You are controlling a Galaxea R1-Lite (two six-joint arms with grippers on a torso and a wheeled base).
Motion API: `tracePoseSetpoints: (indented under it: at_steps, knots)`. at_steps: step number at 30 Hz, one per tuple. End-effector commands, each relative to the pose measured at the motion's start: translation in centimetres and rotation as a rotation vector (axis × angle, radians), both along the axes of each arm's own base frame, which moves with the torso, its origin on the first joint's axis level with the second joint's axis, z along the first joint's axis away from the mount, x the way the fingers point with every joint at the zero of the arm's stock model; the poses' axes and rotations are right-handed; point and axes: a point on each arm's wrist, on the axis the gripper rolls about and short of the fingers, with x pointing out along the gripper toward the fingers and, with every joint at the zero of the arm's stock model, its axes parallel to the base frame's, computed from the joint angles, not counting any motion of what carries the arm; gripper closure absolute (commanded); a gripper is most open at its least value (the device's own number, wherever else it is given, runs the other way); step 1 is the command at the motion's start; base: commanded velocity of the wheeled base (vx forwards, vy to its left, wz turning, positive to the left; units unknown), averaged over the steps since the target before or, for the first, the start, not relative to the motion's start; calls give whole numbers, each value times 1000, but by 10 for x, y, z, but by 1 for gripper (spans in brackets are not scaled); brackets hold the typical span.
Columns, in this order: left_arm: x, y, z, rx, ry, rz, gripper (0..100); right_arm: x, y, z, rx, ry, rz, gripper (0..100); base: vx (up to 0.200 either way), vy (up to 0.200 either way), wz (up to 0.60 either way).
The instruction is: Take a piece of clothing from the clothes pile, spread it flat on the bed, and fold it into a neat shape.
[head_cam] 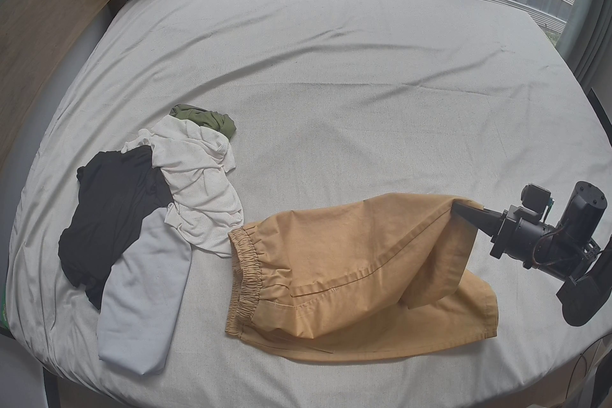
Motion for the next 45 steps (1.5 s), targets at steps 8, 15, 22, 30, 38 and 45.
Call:
tracePoseSetpoints:
  at_steps: [8,15,22,30,38,45]
  knots:
    - [110,-22,28,10,177,-205,0,-10,-4,7,26,3,-17,100,0,0,0]
    - [134,-30,17,-55,240,-274,0,-12,-4,3,25,28,-17,100,0,0,0]
    - [151,-34,-16,-65,355,-331,0,-13,-4,-10,10,82,-18,100,0,0,0]
    - [156,-36,-45,-100,479,-448,0,-12,-9,-10,14,84,-36,100,0,0,0]
    - [160,-40,-67,-164,594,-515,0,-10,-10,-10,15,85,-39,100,0,0,0]
    - [174,-43,-87,-166,618,-526,0,-10,-11,-10,15,86,-44,100,0,0,0]
